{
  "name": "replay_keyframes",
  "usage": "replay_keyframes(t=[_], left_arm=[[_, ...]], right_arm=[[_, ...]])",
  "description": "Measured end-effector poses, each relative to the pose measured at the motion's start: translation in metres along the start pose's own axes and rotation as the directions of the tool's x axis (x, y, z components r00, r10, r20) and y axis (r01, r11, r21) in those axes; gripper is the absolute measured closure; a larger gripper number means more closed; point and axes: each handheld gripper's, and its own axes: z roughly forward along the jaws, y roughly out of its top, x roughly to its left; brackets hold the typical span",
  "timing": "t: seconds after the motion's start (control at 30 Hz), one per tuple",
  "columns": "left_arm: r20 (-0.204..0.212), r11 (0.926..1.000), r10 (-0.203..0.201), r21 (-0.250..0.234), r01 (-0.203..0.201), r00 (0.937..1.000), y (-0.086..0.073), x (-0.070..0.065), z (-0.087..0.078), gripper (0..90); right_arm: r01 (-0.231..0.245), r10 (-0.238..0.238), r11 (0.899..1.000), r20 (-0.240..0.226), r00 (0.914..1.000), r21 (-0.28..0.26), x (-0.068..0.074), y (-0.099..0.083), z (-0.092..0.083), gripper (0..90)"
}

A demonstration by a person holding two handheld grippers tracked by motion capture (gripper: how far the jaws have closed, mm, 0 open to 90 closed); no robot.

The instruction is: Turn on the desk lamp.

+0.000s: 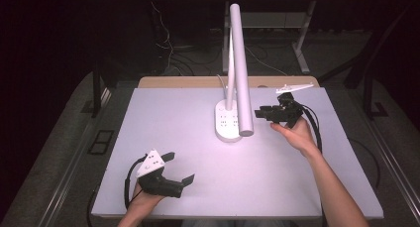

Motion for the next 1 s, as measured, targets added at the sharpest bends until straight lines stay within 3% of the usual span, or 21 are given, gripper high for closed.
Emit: replay_keyframes(t=[0.13, 0.3, 0.4, 0.47, 1.0], left_arm=[[0.002, 1.0000, 0.001, 0.003, -0.001, 1.0000, 0.000, -0.001, 0.001, 0.0], [0.003, 1.0000, 0.003, 0.006, -0.003, 1.0000, 0.000, -0.002, 0.001, 0.0], [0.002, 1.0000, 0.006, 0.008, -0.006, 1.0000, 0.000, -0.002, 0.001, 0.0], [0.003, 1.0000, 0.005, 0.008, -0.005, 1.0000, -0.001, -0.002, 0.001, 0.0], [0.005, 0.9999, 0.009, 0.010, -0.009, 0.9999, 0.000, -0.004, 0.001, 0.0]], right_arm=[[0.008, -0.008, 1.000, 0.017, 0.9998, -0.005, 0.008, -0.010, -0.011, 43.0], [0.013, -0.013, 1.000, 0.014, 0.9998, -0.006, 0.017, -0.020, -0.027, 14.9], [0.016, -0.016, 1.000, -0.003, 0.9999, -0.012, 0.023, -0.028, -0.036, 9.7], [0.020, -0.020, 1.000, -0.004, 0.9998, -0.018, 0.026, -0.034, -0.041, 0.0], [-0.029, 0.027, 0.998, -0.038, 0.9989, -0.053, 0.039, -0.084, -0.071, 0.2]])
